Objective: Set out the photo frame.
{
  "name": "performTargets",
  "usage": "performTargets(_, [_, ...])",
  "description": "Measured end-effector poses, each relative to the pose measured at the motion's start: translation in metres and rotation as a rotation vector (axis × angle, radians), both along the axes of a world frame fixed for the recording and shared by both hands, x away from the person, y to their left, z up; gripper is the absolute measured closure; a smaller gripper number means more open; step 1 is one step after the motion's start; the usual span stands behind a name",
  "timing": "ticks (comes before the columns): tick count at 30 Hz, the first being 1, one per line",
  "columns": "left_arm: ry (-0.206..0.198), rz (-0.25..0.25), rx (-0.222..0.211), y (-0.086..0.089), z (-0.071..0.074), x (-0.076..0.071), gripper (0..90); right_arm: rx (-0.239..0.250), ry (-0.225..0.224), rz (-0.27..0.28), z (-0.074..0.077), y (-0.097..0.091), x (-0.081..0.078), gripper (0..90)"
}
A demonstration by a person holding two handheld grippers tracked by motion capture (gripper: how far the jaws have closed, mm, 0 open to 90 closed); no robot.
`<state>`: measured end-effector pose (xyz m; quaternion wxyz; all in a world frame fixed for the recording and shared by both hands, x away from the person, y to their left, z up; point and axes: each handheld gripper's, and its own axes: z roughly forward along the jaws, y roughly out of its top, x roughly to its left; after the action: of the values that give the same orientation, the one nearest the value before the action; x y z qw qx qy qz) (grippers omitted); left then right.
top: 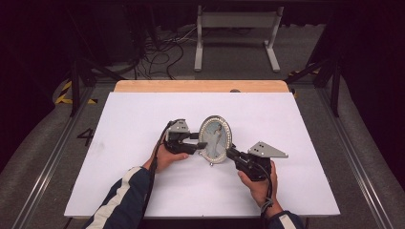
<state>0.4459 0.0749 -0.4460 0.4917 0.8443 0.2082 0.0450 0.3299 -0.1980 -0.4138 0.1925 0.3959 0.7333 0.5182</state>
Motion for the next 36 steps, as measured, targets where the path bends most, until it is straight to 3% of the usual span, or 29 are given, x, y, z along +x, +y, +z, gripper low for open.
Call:
performTargets(7, [0.006,0.021,0.002,0.003,0.0,-0.002,57.7,0.008,0.01,-0.003,0.0,-0.002,0.004,83.3])
performTargets(17, [0.004,0.014,0.022,0.01,0.002,-0.006,61.8,0.008,0.014,-0.013,-0.001,-0.003,0.009,81.4])
performTargets(21, [-0.026,-0.003,0.052,0.011,0.004,-0.006,60.7,0.012,0.015,-0.008,-0.002,-0.004,0.011,81.0])
performTargets(28, [-0.045,0.044,0.006,0.006,0.006,-0.008,53.3,-0.006,-0.016,-0.031,0.001,-0.003,0.006,81.4])
performTargets(36, [-0.046,0.048,-0.01,0.01,0.006,-0.007,61.7,-0.007,-0.014,-0.042,0.001,-0.002,0.006,83.8])
